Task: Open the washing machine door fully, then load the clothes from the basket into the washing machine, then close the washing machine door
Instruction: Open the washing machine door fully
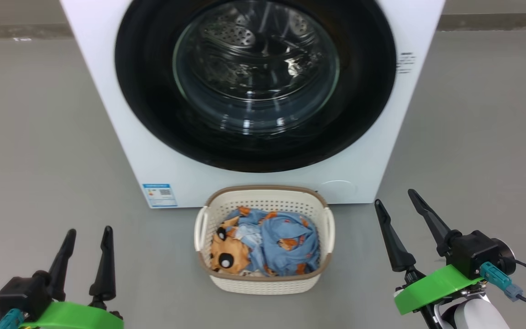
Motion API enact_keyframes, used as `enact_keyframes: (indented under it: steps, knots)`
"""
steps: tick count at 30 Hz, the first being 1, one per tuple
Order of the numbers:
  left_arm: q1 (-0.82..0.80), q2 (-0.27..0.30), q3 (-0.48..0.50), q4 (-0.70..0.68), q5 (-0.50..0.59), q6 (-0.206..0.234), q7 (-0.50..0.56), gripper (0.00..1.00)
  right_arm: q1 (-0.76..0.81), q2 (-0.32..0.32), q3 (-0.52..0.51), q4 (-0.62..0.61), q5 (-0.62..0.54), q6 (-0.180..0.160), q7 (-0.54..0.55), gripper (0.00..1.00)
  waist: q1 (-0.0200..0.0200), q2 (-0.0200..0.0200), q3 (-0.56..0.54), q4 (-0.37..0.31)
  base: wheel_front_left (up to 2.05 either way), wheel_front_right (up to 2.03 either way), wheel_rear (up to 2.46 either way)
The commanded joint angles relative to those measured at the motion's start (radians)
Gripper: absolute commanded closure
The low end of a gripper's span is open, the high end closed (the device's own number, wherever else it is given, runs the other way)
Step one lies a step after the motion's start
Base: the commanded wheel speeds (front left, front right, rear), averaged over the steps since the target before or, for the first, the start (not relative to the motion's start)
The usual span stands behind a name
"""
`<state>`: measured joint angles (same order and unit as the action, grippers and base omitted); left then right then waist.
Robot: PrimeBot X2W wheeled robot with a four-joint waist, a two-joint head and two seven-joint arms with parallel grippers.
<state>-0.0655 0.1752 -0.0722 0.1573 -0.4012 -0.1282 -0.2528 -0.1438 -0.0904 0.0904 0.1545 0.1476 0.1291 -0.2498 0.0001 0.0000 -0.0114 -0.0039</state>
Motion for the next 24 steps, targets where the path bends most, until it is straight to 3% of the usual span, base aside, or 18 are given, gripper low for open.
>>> enact_keyframes:
  steps: [1,11,24]
  knots:
    - [-0.050,0.022,0.038,-0.021,0.003,-0.003,-0.009,0.00,-0.035,-0.007,0.026,-0.026,0.005,0.002,-0.012,0.00,-0.0001,0.0000,0.000,-0.001,1.23,1.23,-2.46]
    - [-0.050,0.025,0.031,-0.027,-0.021,-0.003,-0.009,0.00,-0.034,-0.005,0.014,-0.030,0.005,0.002,-0.012,0.00,-0.0001,0.0000,0.007,-0.001,0.91,0.91,-1.81]
    - [-0.048,0.025,0.032,-0.023,-0.019,-0.003,-0.009,0.00,-0.034,0.002,0.010,-0.025,0.006,0.002,-0.012,0.00,-0.0001,0.0000,0.012,-0.003,0.15,0.15,-0.30]
